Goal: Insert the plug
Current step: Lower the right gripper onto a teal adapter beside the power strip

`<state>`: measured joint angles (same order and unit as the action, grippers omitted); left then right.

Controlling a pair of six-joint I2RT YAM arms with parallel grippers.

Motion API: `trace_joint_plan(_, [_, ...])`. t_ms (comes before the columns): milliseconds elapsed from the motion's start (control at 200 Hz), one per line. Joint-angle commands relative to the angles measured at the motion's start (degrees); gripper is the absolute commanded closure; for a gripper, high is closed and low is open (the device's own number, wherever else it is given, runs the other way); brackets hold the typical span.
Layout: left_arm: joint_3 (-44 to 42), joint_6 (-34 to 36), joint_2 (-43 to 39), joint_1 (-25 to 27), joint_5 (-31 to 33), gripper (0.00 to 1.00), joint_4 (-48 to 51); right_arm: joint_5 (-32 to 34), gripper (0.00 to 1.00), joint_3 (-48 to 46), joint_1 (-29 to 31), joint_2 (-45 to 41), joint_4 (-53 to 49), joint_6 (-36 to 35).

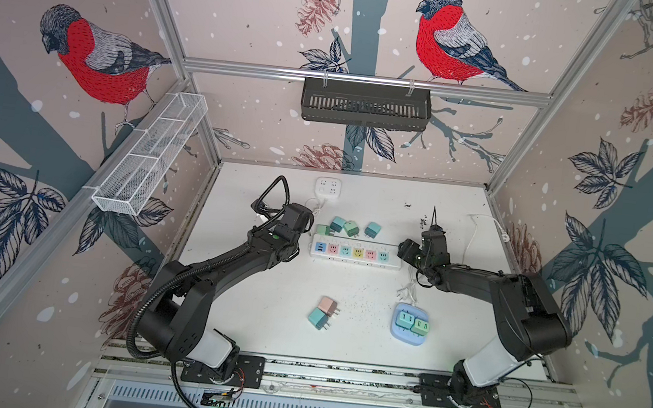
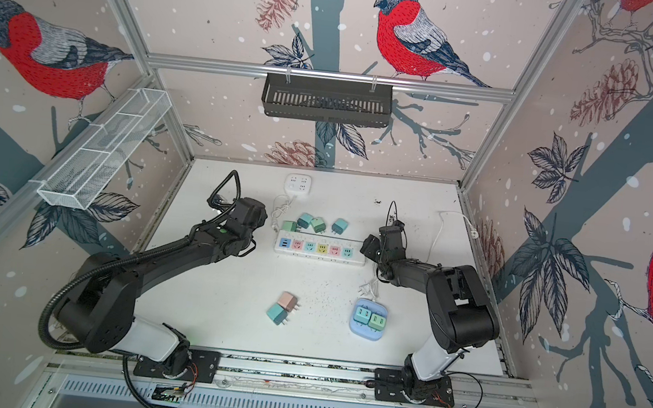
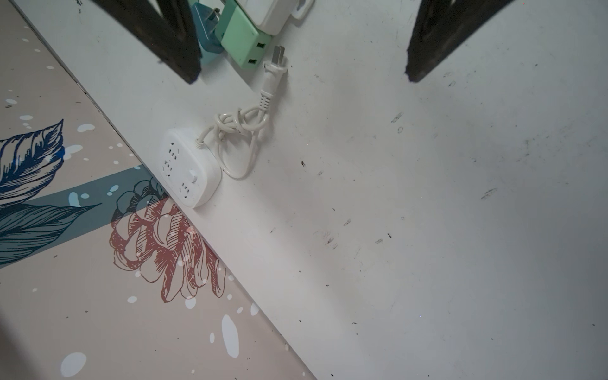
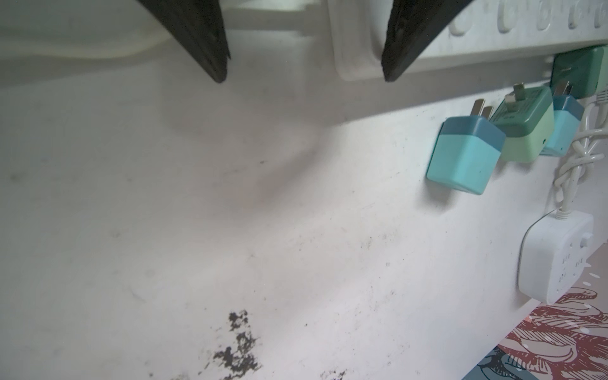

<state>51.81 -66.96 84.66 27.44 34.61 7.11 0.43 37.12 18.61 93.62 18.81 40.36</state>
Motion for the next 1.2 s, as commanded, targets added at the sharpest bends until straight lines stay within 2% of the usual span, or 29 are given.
trace_joint_plan(0, [0.68, -2.35, 0.83, -0.2, 0.21, 0.03, 0.79, -0.19, 0.25, -2.79, 0.81, -2.45, 1.8, 1.89])
trace_joint_plan(190, [0.31, -0.73, 3.96, -0.22, -4.97, 0.03, -3.83, 2.37, 0.23, -4.34, 1.04, -7.15, 0.9, 1.8])
trace_joint_plan(360, [3.42, 2.71, 6.1, -0.21, -6.34, 0.03, -2.74, 7.95, 0.22, 4.7, 3.89, -6.39, -7.7, -1.2])
trace_joint_plan(495, [4.58, 8.11, 4.42, -0.27, -5.26, 0.04, -4.06, 12.46, 0.23, 13.46, 7.77, -1.53, -14.36, -3.01])
trace_joint_plan(635, [2.8, 22.74, -0.2, -0.2, -8.04, 0.03, -12.46, 13.06, 0.25, 22.4, 10.58, 5.53, -19.25, -3.53])
trace_joint_plan(831, [2.78, 33.76, -6.72, -0.54, -4.68, 0.03, -9.78, 12.59, 0.25, 31.67, 12.89, 14.57, -23.26, -3.43])
trace_joint_plan(926, [2.02, 37.03, -10.88, -0.86, -3.13, 0.03, -8.01, 12.37, 0.25, 34.62, 13.21, 17.84, -24.28, -3.43])
trace_joint_plan(1036, [-1.12, 38.24, -14.97, -0.94, -2.79, 0.03, -10.25, 11.99, 0.25, 36.99, 13.34, 20.59, -25.65, -2.9])
trace_joint_plan(1196, [-3.08, 38.14, -16.52, -0.99, -6.27, 0.03, -12.66, 10.47, 0.25, 39.36, 13.68, 23.42, -25.3, -2.48])
